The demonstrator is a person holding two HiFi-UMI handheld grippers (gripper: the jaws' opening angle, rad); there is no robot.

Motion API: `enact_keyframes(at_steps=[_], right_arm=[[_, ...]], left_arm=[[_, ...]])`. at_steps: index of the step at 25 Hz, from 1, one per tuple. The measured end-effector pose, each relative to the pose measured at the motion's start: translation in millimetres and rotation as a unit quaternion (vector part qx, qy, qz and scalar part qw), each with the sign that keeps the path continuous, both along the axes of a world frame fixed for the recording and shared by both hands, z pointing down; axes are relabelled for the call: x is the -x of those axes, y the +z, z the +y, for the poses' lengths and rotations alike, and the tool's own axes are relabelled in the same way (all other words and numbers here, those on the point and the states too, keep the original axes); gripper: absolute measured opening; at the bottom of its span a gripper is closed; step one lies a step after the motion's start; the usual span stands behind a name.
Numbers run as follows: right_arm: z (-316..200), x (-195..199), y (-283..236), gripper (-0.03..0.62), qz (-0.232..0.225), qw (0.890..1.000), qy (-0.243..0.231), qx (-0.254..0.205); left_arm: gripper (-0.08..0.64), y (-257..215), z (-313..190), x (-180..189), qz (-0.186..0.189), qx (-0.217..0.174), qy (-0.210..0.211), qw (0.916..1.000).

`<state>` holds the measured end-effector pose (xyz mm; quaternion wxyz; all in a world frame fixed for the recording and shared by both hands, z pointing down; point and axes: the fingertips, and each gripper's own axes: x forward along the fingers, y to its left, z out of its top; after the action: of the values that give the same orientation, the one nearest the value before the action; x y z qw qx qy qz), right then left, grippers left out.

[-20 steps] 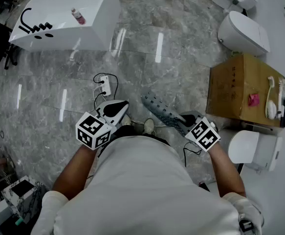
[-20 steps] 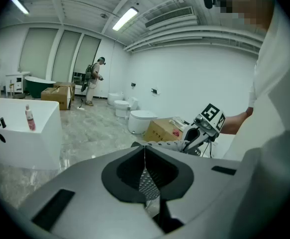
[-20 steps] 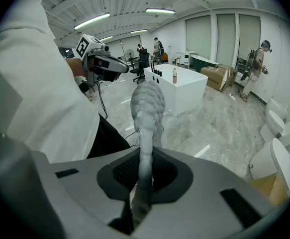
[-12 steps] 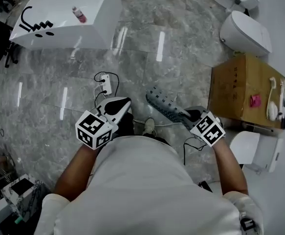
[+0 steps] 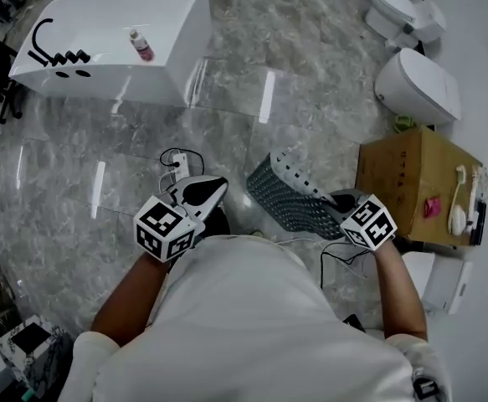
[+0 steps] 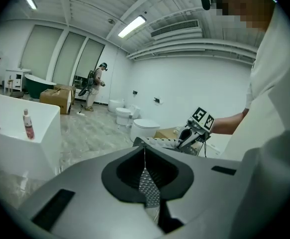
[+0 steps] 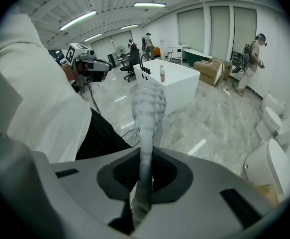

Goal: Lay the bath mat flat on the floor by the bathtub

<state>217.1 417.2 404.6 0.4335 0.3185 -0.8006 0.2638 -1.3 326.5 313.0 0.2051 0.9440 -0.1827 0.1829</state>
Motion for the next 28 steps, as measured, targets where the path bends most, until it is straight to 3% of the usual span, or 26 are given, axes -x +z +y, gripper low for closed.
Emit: enact_keyframes(at_steps=[7,15,22,28], right_arm=[[-114.5,23.3,-11.1,0.041,0.021,1.0,0.003,-0.009],[-247.4,40.4,-21.9,0.04,0.029,0.999,0.0,-0.036],[-381.0,23.2,-10.2,0.04,0.032,0.998,-0.021,-0.045],[-500.7,7.2,7.2,0.04,0.028,0.997,-0.056,-0.041]], left_arm=[[0.018,-11.1,-97.9,40.9,0.011,-0.01,0.008,0.9999],[0.018,-7.3,-169.0,83.9,0.012,-0.013,-0.008,0.9998],[0.018,-2.9,-224.5,74.0,0.009,-0.003,-0.045,0.9989],[0.018,3.2,-304.7,53.3,-0.003,0.003,-0.087,0.9962]])
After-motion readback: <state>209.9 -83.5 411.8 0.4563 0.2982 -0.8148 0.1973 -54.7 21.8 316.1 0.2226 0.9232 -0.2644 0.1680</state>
